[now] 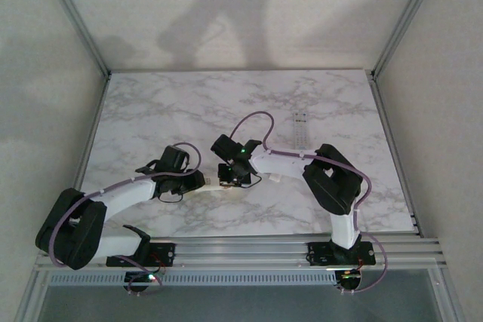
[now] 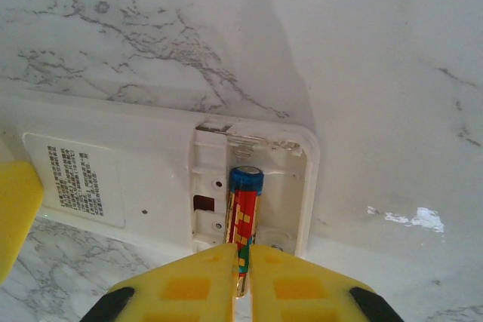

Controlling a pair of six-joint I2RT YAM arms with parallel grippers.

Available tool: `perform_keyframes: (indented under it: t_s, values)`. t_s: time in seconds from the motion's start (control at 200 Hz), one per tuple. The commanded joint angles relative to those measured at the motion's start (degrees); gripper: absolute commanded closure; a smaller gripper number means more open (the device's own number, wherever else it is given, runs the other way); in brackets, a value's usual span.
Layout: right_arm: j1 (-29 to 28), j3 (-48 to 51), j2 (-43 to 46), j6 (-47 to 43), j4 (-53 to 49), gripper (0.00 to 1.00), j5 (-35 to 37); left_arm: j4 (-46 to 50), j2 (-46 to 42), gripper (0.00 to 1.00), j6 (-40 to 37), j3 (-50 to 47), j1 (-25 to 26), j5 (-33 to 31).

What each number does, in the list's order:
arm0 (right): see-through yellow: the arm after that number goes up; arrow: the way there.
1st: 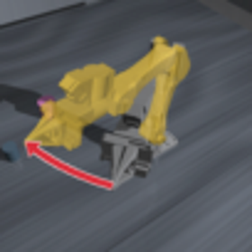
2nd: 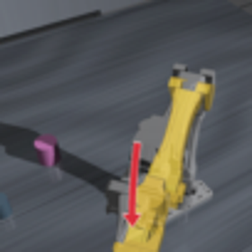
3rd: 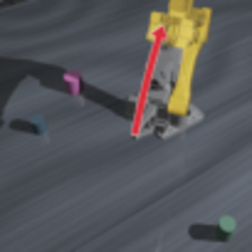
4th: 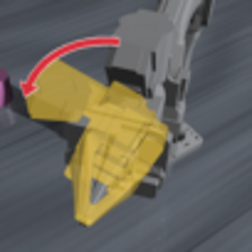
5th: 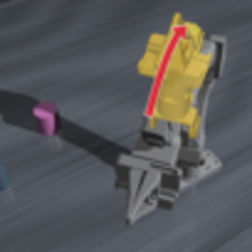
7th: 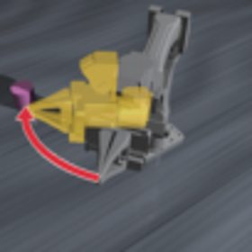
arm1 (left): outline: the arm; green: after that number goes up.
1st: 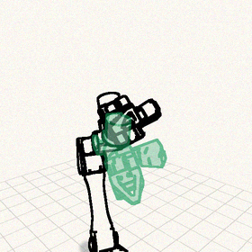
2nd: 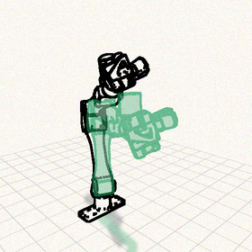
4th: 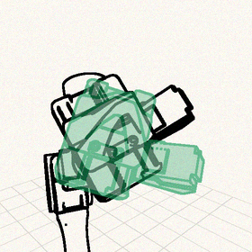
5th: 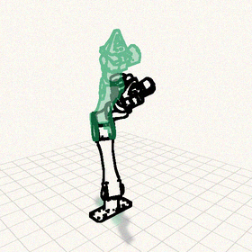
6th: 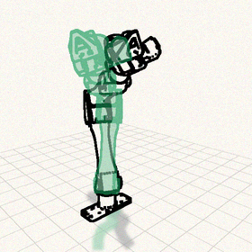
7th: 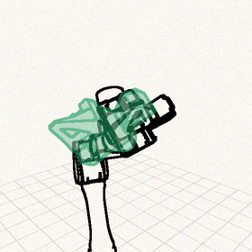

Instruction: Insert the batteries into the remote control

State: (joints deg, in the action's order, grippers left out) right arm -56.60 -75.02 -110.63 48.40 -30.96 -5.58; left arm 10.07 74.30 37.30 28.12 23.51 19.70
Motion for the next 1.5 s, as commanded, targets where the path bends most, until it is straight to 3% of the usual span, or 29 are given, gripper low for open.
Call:
perform_keyframes:
  t_s: [0.0, 0.486, 0.721, 0.836, 0.961, 1.071, 1.177, 1.497]
  values:
    - [0.4, -1.3, -2.5, -1.2, -0.8, 0.88, 2.6, -1.4, 2.3, 0.60, -0.5, 0.2, 1.3, -0.3]
    - [0.3, -4.3, -6.6, -4.0, -1.5, 0.87, 8.0, -0.8, 2.0, 0.61, -0.7, 0.7, 1.4, -1.1]
    - [0.3, -2.6, -7.3, -4.2, 2.1, 0.89, 5.9, -0.3, 1.5, 0.62, -0.8, 1.1, 1.3, -1.6]
    - [0.4, -0.2, -3.5, -3.7, 4.2, 0.88, 5.0, 0.2, 1.0, 0.61, -0.9, 1.3, 1.4, -2.0]
    - [0.4, -0.7, 3.0, -4.2, 2.1, 0.84, 6.1, 2.2, -0.2, 0.53, -1.3, 2.5, 1.3, -4.7]
    - [1.2, -1.4, 8.1, -5.2, -1.5, 0.79, 10.5, 5.0, -2.4, 0.40, -1.5, 4.0, 1.3, -8.4]
    - [3.1, -1.9, 10.6, -7.0, -3.2, 0.76, 13.9, 7.5, -5.6, 0.35, -1.6, 5.3, 1.3, -11.5]
    - [9.6, -14.8, -0.3, -1.7, -9.8, 0.70, 14.9, 10.5, -18.2, 0.14, -3.3, 6.4, 1.3, -11.6]
